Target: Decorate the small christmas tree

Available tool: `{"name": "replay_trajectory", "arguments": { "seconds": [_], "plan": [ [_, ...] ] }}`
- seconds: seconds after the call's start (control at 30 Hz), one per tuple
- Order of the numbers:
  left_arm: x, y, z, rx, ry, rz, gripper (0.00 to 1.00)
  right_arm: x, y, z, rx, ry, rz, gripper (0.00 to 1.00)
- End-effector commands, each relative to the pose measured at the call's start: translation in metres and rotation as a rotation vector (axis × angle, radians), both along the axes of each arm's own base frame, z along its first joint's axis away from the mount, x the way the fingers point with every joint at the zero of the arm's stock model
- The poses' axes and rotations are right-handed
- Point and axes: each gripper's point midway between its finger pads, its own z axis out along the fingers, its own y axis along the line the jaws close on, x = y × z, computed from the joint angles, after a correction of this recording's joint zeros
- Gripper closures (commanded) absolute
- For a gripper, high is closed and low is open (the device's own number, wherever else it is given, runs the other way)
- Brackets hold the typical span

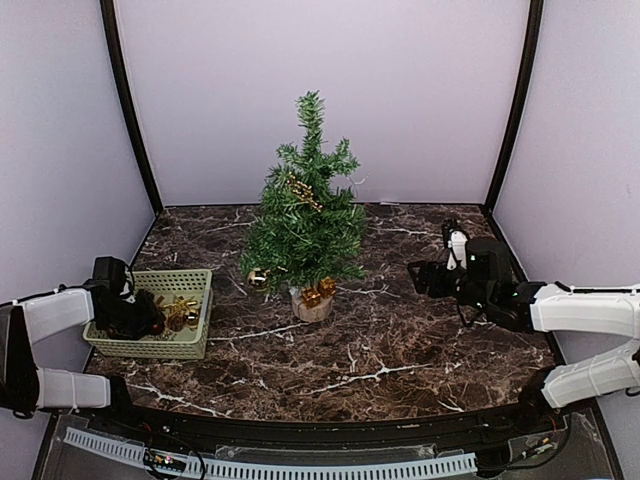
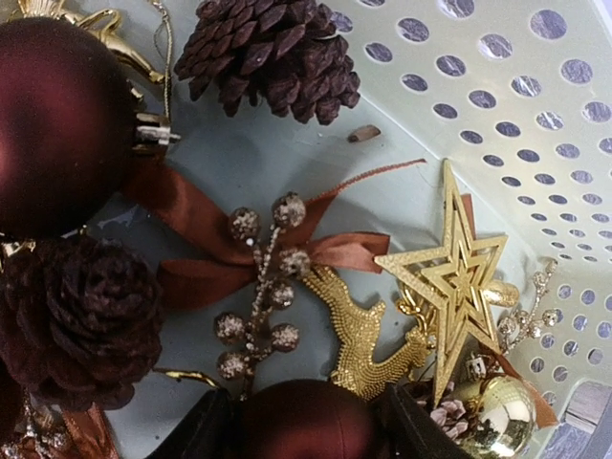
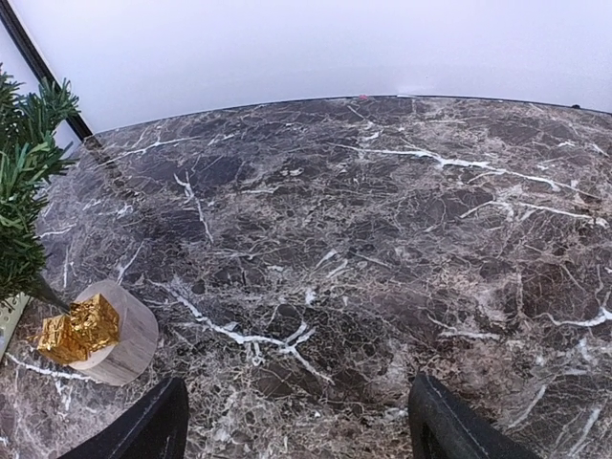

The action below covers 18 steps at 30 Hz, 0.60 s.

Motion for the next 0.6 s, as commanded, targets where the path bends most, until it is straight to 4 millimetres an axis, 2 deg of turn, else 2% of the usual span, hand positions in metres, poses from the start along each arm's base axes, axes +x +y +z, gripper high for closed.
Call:
{"name": "replay_trajectory", "arguments": {
  "seconds": [0.0, 0.1, 0.27, 0.43, 0.57],
  "plan": [
    [-0.001, -0.002, 0.009, -0.010, -0.019, 0.001, 0.48, 0.001, -0.006, 0.013, 0.036, -0.037, -0.030, 0.20],
    [0.005, -0.003, 0.033, -0.001, -0.077, -0.016, 0.49, 0.001, -0.006, 0.020, 0.041, -0.051, -0.026, 0.20],
    [0.017, -0.005, 0.085, 0.015, -0.197, -0.055, 0.49, -0.002, -0.004, 0.040, 0.065, -0.086, -0.003, 0.20],
    [0.017, -0.015, 0.121, 0.000, -0.258, -0.130, 0.49, -0.008, 0.008, 0.060, 0.104, -0.133, 0.078, 0.21],
    [0.019, -0.028, 0.153, -0.004, -0.351, -0.237, 0.49, -0.022, 0.024, 0.080, 0.158, -0.180, 0.198, 0.22]
  ]
}}
